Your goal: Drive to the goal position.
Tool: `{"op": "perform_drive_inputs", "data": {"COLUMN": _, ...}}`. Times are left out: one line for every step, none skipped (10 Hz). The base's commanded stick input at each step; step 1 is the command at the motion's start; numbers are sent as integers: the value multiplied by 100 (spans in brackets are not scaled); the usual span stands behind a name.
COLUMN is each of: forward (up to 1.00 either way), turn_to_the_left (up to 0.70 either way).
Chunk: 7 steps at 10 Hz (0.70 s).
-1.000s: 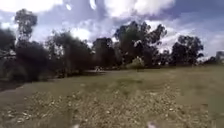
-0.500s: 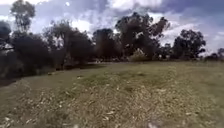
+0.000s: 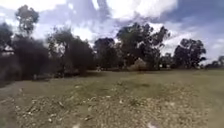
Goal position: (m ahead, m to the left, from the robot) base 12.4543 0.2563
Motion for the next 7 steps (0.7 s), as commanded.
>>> {"op": "perform_drive_inputs", "data": {"forward": 70, "turn_to_the_left": 0}}
{"op": "perform_drive_inputs", "data": {"forward": 70, "turn_to_the_left": 0}}
{"op": "perform_drive_inputs", "data": {"forward": 70, "turn_to_the_left": 0}}
{"op": "perform_drive_inputs", "data": {"forward": 70, "turn_to_the_left": 0}}
{"op": "perform_drive_inputs", "data": {"forward": 70, "turn_to_the_left": 0}}
{"op": "perform_drive_inputs", "data": {"forward": 70, "turn_to_the_left": 0}}
{"op": "perform_drive_inputs", "data": {"forward": 70, "turn_to_the_left": 0}}
